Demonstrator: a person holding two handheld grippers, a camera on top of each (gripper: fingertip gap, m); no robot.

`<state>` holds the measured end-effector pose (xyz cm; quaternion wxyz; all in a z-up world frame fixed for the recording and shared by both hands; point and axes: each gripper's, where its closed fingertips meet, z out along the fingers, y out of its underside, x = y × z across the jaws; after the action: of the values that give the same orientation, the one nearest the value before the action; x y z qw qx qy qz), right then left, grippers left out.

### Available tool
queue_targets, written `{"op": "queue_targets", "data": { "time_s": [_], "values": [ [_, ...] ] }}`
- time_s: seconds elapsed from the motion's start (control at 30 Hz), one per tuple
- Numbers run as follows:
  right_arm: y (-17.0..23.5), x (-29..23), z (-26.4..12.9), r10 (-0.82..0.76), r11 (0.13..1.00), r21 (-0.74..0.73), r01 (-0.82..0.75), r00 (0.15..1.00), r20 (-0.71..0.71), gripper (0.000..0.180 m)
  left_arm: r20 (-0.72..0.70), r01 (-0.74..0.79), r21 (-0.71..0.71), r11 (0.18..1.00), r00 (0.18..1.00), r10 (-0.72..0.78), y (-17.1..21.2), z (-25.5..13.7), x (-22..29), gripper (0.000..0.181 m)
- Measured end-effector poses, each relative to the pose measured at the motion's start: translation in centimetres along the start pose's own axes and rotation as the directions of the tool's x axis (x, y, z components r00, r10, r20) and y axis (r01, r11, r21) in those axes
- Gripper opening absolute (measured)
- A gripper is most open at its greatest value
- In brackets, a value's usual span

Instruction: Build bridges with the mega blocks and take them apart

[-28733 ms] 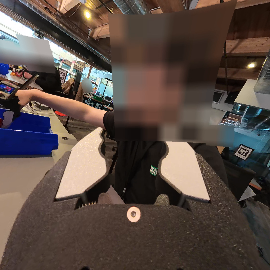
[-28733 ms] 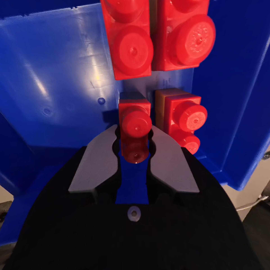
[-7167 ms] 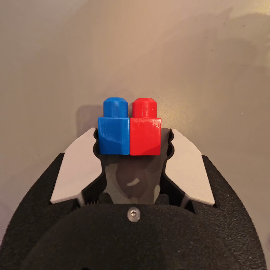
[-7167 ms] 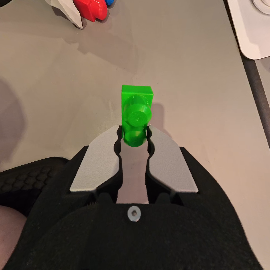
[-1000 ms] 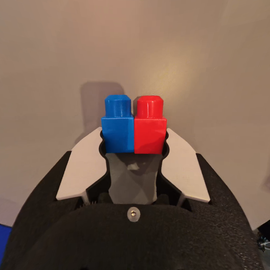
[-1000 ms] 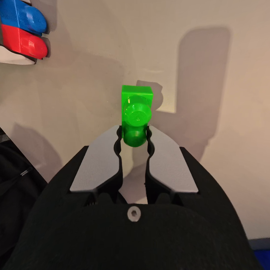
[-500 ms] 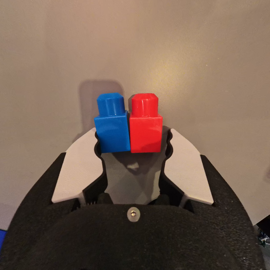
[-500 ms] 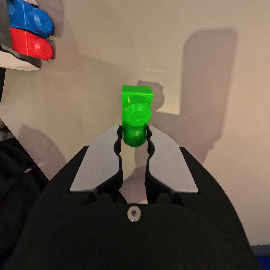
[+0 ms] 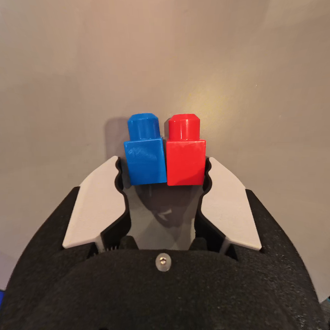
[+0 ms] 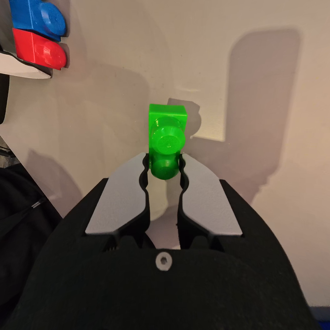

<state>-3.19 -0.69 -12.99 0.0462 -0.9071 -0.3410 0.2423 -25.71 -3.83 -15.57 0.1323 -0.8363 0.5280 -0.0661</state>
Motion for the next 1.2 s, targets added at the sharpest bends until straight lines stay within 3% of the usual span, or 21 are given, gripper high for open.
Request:
{"op": "queue_targets", "data": {
  "time_s": [0.4,0.6,0.93,1.2],
  "values": [
    [0.18,0.17,0.19,0.008,1.000,-0.009,-0.008,1.000,0.014,0.032,0.011,-0.146,-0.037,0.989,0.989,0.146,-0.56,-0.01,-0.07,0.094],
    [0.14,0.14,0.20,0.006,1.000,-0.011,-0.006,1.000,0.017,0.032,-0.054,-0.137,-0.067,0.988,0.990,0.134,-0.43,0.16,0.38,0.085],
    [0.21,-0.01,0.23,-0.004,1.000,-0.018,0.004,1.000,0.020,0.032,-0.065,-0.143,-0.170,0.975,0.989,0.134,-0.17,0.17,0.43,0.086],
    [0.23,-0.12,0.27,-0.010,1.000,-0.023,0.010,1.000,0.022,0.032,-0.065,-0.140,-0.148,0.979,0.989,0.131,-0.14,0.13,0.42,0.086]
  ]
}}
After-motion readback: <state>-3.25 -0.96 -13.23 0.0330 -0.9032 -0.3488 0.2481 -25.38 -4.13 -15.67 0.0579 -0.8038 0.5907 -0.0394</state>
